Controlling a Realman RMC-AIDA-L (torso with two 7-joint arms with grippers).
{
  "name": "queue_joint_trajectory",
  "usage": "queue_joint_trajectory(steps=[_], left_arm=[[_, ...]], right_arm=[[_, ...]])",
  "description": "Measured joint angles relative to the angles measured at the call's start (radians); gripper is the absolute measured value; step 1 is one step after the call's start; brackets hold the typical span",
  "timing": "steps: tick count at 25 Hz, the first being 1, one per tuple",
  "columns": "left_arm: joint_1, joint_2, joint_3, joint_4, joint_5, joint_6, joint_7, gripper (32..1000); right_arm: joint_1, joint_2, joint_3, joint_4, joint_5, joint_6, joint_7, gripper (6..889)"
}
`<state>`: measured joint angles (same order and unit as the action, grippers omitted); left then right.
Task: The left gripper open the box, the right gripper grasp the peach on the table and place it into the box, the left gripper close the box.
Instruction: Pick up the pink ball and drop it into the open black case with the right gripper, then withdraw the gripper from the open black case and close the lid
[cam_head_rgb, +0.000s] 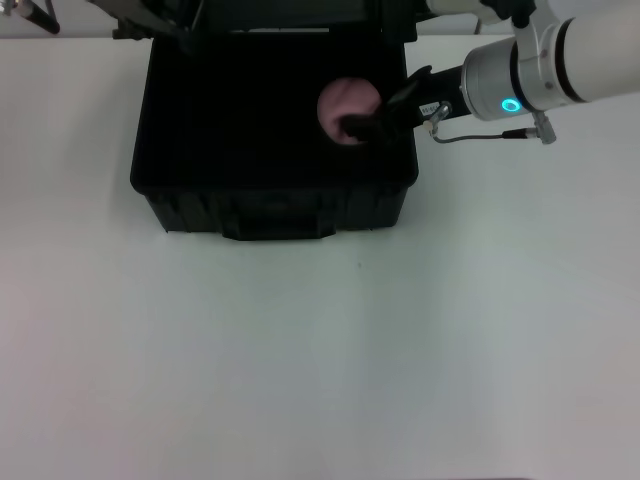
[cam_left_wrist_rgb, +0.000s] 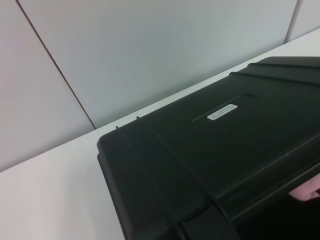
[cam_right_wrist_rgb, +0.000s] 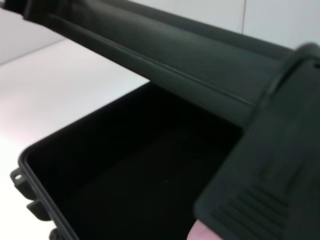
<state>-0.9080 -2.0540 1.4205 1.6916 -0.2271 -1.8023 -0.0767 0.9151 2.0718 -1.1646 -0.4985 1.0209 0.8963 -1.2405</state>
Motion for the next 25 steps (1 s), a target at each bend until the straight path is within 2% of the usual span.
queue_joint_trajectory(steps=[11,16,19,25], left_arm=[[0.001,0.0000,0.000,0.000,0.000,0.000,0.003,399],[0.001,0.0000,0.001,0.000,0.000,0.000,0.003,399],[0.001,0.0000,0.009,0.000,0.000,0.000,0.003,399],[0.004,0.0000,0.012,0.000,0.000,0.000,0.003,399]], right_arm=[[0.002,-0.002,0.000,-0.002,0.004,0.002,-0.001,477],[0.007,-0.003,0.000,-0.001,0.005,0.003,-0.002,695],[0.007,-0.003,0.000,-0.001,0.005,0.003,-0.002,866],[0.008,-0.005,0.000,-0.003,0.001,0.011,0.000,866]])
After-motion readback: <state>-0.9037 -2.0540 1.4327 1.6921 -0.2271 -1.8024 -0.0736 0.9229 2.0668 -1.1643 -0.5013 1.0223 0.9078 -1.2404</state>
